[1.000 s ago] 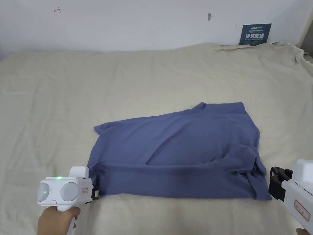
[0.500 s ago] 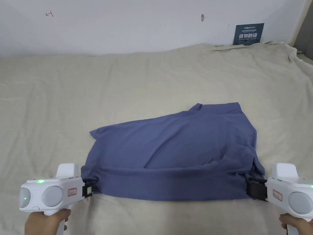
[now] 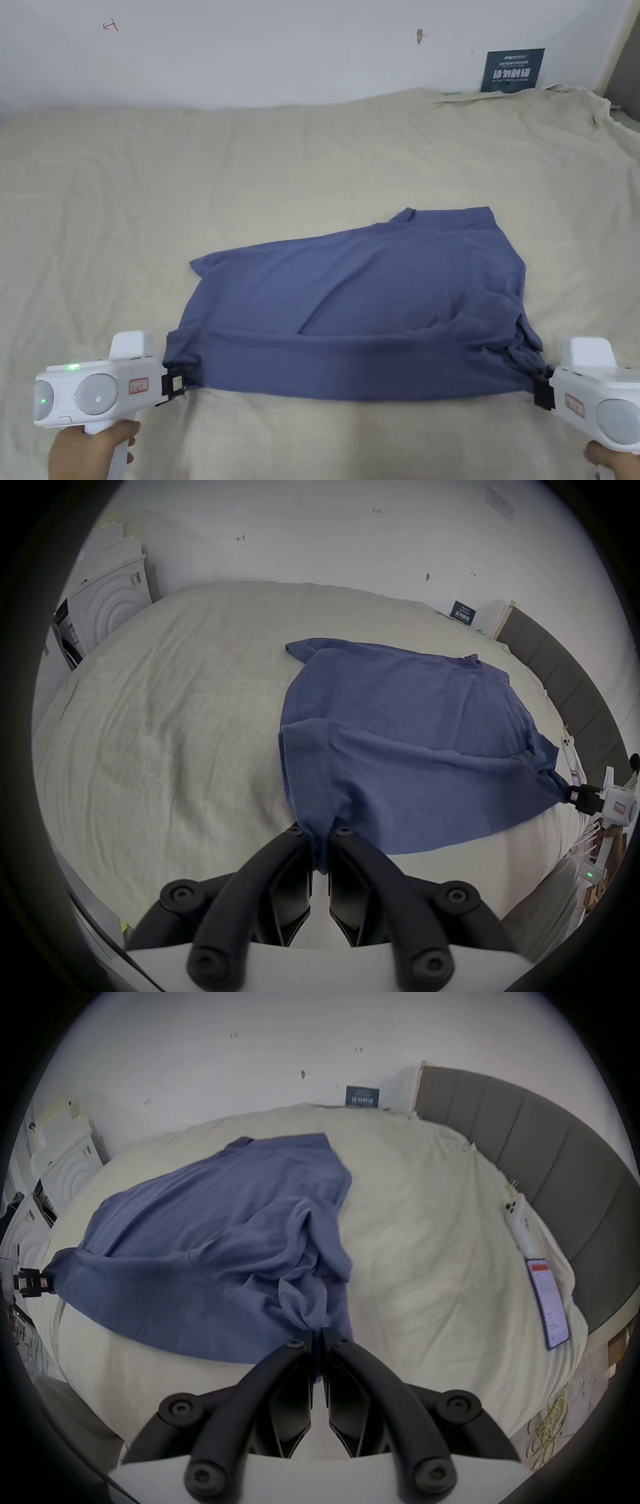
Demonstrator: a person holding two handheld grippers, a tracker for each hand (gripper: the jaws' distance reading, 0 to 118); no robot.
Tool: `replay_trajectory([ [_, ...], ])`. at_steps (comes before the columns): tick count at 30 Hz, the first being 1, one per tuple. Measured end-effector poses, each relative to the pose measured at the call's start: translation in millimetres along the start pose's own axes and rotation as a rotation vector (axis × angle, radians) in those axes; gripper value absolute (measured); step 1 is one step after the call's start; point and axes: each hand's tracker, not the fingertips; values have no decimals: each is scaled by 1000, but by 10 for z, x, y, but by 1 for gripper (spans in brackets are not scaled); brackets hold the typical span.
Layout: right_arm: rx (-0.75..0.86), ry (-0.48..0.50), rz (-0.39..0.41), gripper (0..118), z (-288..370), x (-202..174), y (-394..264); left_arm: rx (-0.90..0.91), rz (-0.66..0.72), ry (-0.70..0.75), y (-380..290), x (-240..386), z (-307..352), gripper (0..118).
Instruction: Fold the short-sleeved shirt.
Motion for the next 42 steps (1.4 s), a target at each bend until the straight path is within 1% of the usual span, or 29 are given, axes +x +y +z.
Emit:
replay_trajectory([
  [3, 13, 5, 2, 3, 109, 105, -2, 9, 23, -25, -30, -70, 41, 6],
  [9, 33, 31, -31, 3, 260, 170, -69, 15, 29, -24, -51, -17, 102, 6],
  [13, 61, 44, -26, 3, 453, 222, -122, 30, 3, -28, -80, -44, 198, 6],
  [15, 74, 51, -54, 3, 523, 277, -167, 33, -10, -20, -110, -81, 252, 6],
  [18, 74, 50, -71, 3, 612, 348, -262, 27, -29, 3, -204, -170, 359, 6],
  [24, 23, 80, -109, 3, 691, 396, -557, 0, -43, 3, -557, -293, 556, 6],
  [28, -18, 69, -112, 3, 662, 342, -733, -36, -57, 29, -828, -299, 567, 6],
  [31, -53, 46, -110, 3, 551, 307, -810, -67, -41, 32, -973, -311, 455, 6],
  [34, -84, 12, -87, 3, 396, 264, -840, -79, -38, 49, -1036, -278, 326, 6],
  [38, -131, -8, -84, 3, 245, 229, -861, -102, -47, 82, -1062, -210, 206, 6],
  [42, -153, -17, -72, 4, 247, 175, -856, -111, -50, 111, -1028, -140, 232, 7],
])
